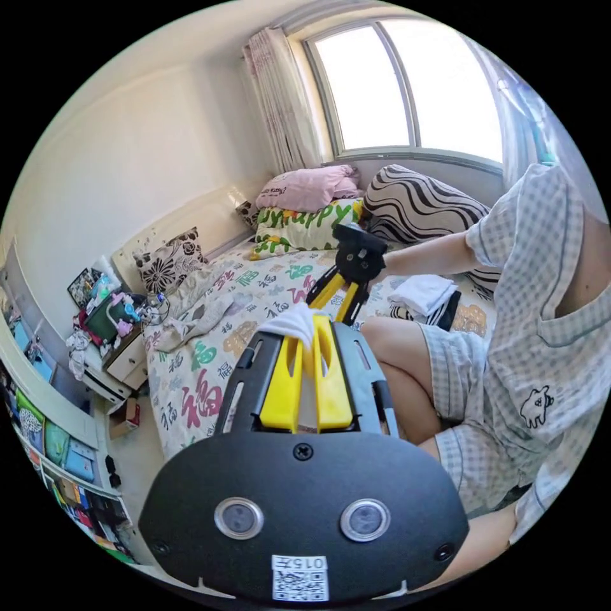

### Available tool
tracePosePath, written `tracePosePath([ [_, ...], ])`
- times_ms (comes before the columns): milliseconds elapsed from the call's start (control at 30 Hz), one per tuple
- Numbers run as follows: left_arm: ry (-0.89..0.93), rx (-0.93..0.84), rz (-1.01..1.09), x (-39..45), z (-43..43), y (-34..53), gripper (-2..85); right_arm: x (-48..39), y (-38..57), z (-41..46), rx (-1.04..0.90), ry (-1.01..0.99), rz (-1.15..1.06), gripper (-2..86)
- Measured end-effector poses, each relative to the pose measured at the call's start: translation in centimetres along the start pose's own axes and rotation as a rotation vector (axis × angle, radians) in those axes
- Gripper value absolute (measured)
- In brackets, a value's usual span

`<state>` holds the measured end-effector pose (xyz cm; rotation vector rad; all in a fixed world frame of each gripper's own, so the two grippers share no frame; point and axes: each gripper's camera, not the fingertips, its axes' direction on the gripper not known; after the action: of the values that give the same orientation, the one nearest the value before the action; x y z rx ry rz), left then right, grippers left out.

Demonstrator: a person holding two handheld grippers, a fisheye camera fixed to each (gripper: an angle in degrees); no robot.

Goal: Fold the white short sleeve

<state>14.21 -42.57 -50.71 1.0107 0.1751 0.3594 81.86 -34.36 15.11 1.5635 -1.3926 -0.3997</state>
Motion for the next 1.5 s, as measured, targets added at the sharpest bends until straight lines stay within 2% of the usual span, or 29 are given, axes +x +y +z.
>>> tracePosePath([
  [67,0.015,-0.004,0.041,0.5,-1.8,-1.1,1.2,-1.2,-0.5,2.1,0.033,0.006,0.012,8.0],
  [133,-0.015,-0.082,0.064,1.6,-3.2,-2.0,1.3,-1.6,-0.4,3.3,0.116,-0.023,0.048,0.4],
  [267,-0.097,-0.202,0.023,2.9,-5.2,-1.4,1.3,0.0,1.2,1.0,0.171,0.031,0.161,-0.8],
  [433,-0.388,-0.39,-0.086,4.5,-6.0,0.2,1.1,0.0,2.7,-10.0,0.321,0.331,0.214,-1.0],
  [633,-0.585,-0.365,-0.063,8.9,-5.1,-0.6,1.1,-5.8,3.5,-15.0,0.417,0.715,0.143,-1.0],
  [767,-0.603,-0.324,-0.083,9.3,-5.9,-0.3,1.0,-7.7,4.9,-14.0,0.391,0.857,0.11,-1.0],
  [967,-0.537,-0.312,-0.09,7.6,-6.9,1.3,1.1,-5.7,7.5,-11.7,0.365,0.805,0.137,-1.0],
  [1067,-0.489,-0.343,-0.092,3.8,-5.3,2.4,1.3,-2.5,7.4,-8.6,0.31,0.781,0.145,-1.0],
  [1200,-0.371,-0.442,-0.14,-5.9,2.4,6.3,2.6,6.2,6.1,0.6,0.155,0.723,0.192,-0.3],
  [1267,-0.371,-0.479,-0.216,-11.1,7.3,9.3,3.9,11.5,5.8,6.2,0.087,0.653,0.235,0.9],
  [1333,-0.384,-0.55,-0.351,-16.2,13.5,14.6,5.2,18.5,6.6,14.0,-0.098,0.475,0.388,4.4],
  [1367,-0.381,-0.574,-0.382,-16.8,14.7,16.0,5.4,19.3,7.0,15.4,-0.14,0.406,0.4,4.8],
  [1433,-0.309,-0.578,-0.443,-16.4,17.2,20.6,5.6,17.9,9.9,18.8,-0.154,0.144,0.267,6.1],
  [1500,-0.2,-0.555,-0.428,-14.4,18.2,23.5,5.9,15.2,12.6,21.6,-0.209,0.028,0.145,6.5],
])
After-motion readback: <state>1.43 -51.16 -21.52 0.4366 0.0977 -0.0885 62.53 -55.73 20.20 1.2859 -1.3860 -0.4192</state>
